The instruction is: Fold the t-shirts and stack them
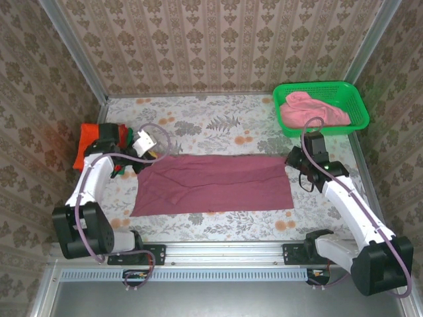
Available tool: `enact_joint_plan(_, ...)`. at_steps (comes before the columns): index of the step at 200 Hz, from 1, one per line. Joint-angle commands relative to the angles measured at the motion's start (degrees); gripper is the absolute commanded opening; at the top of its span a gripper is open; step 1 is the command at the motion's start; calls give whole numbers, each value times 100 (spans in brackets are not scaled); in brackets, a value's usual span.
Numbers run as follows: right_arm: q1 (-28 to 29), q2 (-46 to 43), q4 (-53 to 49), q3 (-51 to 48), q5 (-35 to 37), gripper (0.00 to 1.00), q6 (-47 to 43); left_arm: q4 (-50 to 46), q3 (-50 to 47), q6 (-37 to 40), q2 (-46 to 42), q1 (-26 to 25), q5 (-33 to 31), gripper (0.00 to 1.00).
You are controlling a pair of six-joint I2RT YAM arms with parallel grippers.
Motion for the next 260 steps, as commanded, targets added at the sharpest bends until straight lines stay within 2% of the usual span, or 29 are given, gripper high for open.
enact_joint_plan(1, -33, -358, -603, -230, 75, 0, 294, -185, -267, 91, -513, 29, -130, 0)
enact_joint_plan(51, -32, -1025, -917, -773, -184, 0, 653, -161, -774, 8, -1237, 130, -815, 0)
enact_joint_plan(115, -32, -1238, -1463, -1107, -252, 0, 650, -481, -1127, -344, -1818, 137, -1575, 0)
enact_joint_plan(179, -23, -1470, -1567, -1619, -486, 0, 760, -718, -1382, -498, -2237, 119, -1749, 0)
enact_joint_plan(260, -23, -1229, -1377, -1792, -553, 0, 778, -797, -1875, -348, -2601, -375, -2590, 0)
